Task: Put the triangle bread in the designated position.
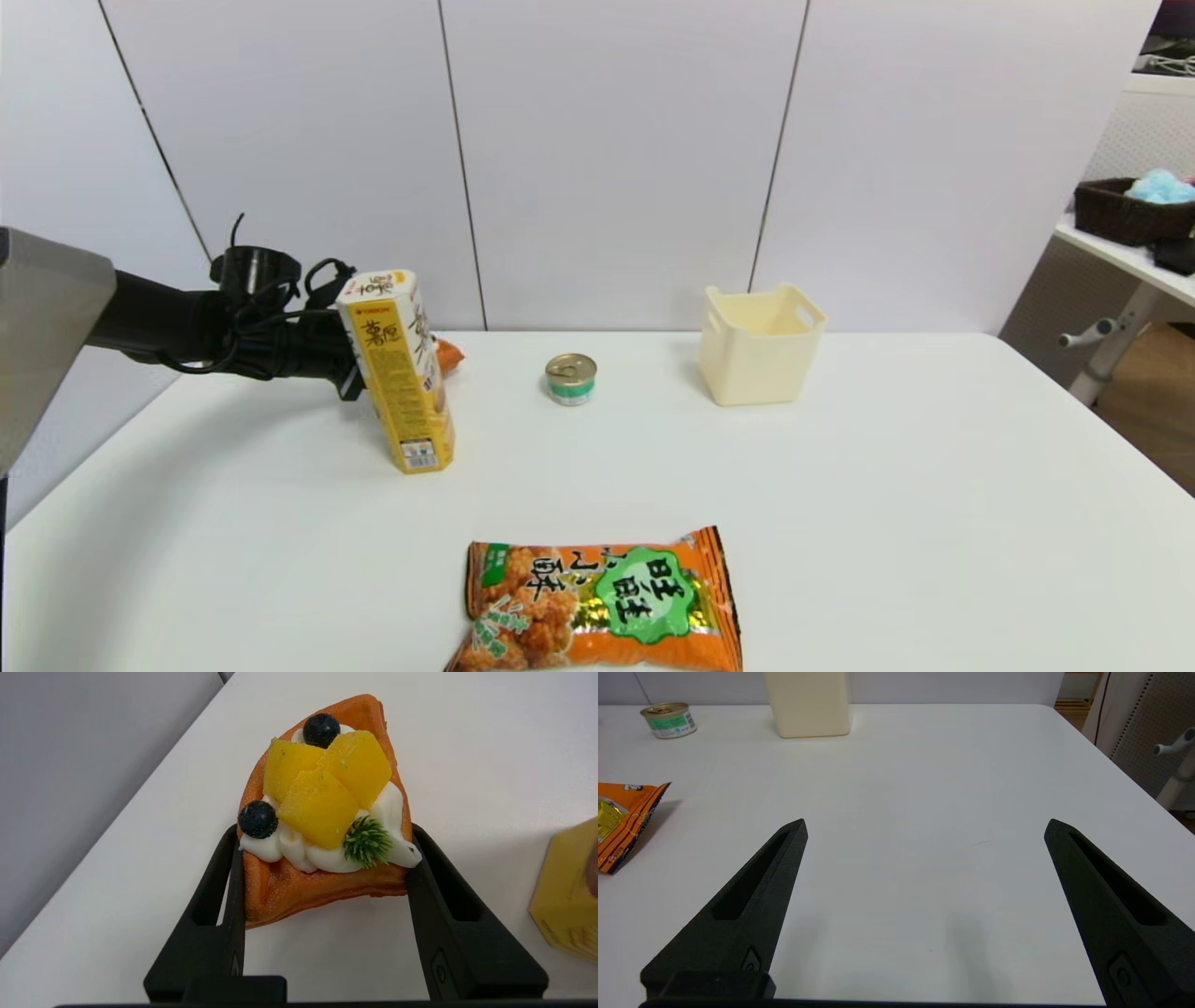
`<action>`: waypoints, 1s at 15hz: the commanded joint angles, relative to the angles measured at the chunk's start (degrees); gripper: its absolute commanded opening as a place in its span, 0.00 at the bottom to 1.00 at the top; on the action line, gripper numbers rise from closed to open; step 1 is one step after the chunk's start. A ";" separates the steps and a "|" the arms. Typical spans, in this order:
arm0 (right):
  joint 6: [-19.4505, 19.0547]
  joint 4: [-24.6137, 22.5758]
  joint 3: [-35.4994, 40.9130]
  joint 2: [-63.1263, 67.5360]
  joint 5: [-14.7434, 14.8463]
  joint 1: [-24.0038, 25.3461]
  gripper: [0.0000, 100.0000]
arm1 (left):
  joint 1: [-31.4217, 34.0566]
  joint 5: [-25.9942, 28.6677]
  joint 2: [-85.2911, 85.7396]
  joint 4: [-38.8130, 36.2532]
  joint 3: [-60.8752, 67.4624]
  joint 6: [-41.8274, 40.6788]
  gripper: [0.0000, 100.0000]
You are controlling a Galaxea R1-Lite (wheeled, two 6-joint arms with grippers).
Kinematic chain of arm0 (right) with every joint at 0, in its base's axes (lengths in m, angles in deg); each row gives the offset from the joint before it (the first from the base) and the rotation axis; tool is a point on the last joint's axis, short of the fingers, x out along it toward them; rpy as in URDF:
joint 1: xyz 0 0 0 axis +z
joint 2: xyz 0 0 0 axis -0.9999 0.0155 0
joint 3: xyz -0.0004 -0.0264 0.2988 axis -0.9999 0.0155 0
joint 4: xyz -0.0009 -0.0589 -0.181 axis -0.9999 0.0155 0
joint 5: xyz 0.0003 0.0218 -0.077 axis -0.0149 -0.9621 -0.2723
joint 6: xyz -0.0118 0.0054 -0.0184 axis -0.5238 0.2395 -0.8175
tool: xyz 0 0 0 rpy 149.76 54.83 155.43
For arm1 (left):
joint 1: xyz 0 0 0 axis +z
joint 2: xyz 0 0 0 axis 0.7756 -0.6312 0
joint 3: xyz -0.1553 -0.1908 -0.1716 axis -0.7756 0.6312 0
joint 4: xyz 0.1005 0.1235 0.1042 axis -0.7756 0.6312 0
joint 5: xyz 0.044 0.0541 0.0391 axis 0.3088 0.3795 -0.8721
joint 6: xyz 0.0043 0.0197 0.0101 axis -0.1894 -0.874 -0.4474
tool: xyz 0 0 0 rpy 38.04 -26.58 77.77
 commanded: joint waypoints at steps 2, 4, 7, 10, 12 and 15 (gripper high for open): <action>-0.10 -0.02 -0.06 0.00 -0.01 0.00 1.00 | -1.52 0.44 -2.10 -0.01 -1.80 0.48 1.00; 0.08 -0.02 -0.06 0.00 -0.01 0.00 1.00 | -1.96 0.44 -2.19 0.08 -1.80 0.48 1.00; 0.08 -0.02 -0.06 0.00 -0.01 0.00 1.00 | -2.14 0.44 -2.19 2.01 -2.24 0.12 1.00; -0.10 -0.02 -0.06 0.00 -0.01 0.00 1.00 | -1.78 0.27 -1.14 4.65 -2.42 -0.05 1.00; -0.10 -0.02 0.02 0.00 -0.01 0.00 1.00 | -0.20 0.09 -0.26 4.74 -2.42 -0.14 1.00; -0.10 -0.02 0.02 0.00 -0.01 0.00 1.00 | 2.17 -1.84 2.03 5.18 -2.42 0.21 1.00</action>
